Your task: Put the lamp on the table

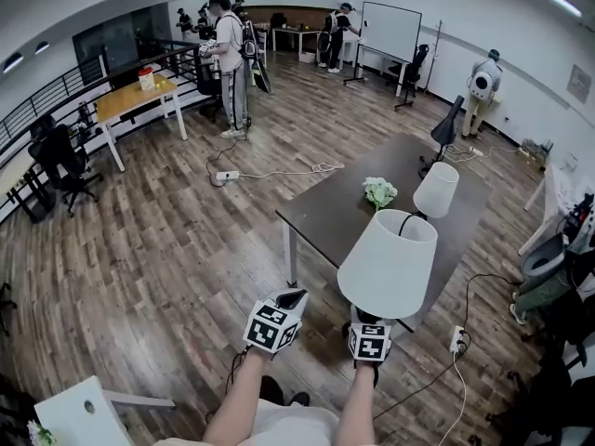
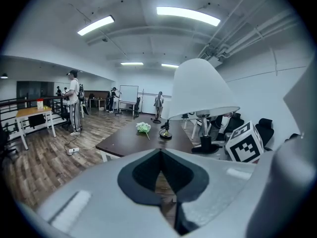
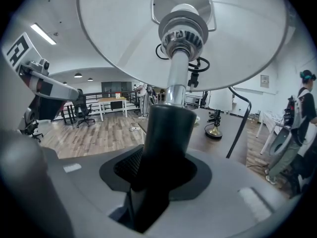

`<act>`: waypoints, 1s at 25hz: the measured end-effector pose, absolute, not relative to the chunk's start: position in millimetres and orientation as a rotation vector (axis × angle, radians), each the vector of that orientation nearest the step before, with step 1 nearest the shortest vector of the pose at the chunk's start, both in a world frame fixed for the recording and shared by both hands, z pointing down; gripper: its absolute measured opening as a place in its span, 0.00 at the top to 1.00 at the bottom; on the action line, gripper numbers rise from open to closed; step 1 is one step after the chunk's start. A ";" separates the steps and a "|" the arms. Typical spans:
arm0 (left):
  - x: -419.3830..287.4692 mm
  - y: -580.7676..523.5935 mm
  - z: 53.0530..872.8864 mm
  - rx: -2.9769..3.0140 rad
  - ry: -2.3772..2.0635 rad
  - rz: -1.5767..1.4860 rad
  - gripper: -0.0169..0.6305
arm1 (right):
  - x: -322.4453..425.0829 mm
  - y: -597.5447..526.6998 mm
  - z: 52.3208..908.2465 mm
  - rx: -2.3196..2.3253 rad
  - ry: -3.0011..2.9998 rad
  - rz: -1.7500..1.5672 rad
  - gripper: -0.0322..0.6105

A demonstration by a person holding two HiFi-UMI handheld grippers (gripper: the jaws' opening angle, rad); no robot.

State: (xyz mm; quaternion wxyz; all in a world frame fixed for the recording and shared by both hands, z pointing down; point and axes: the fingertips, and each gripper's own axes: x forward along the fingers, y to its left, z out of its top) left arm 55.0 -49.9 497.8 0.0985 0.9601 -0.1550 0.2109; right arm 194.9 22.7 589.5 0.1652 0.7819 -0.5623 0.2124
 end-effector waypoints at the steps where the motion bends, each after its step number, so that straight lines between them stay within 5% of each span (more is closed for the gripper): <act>1: 52.6 -54.2 497.9 2.832 -0.477 0.619 0.97 | 196.7 21.5 591.1 2.232 -1.600 0.604 0.68; 11: 22.2 -93.5 501.4 2.784 -0.659 0.628 0.97 | 199.2 -9.2 591.2 2.243 -1.664 0.571 0.68; 25: 77.5 -175.3 470.9 2.885 -0.638 0.608 0.97 | 233.7 -95.1 582.3 2.205 -1.681 0.556 0.68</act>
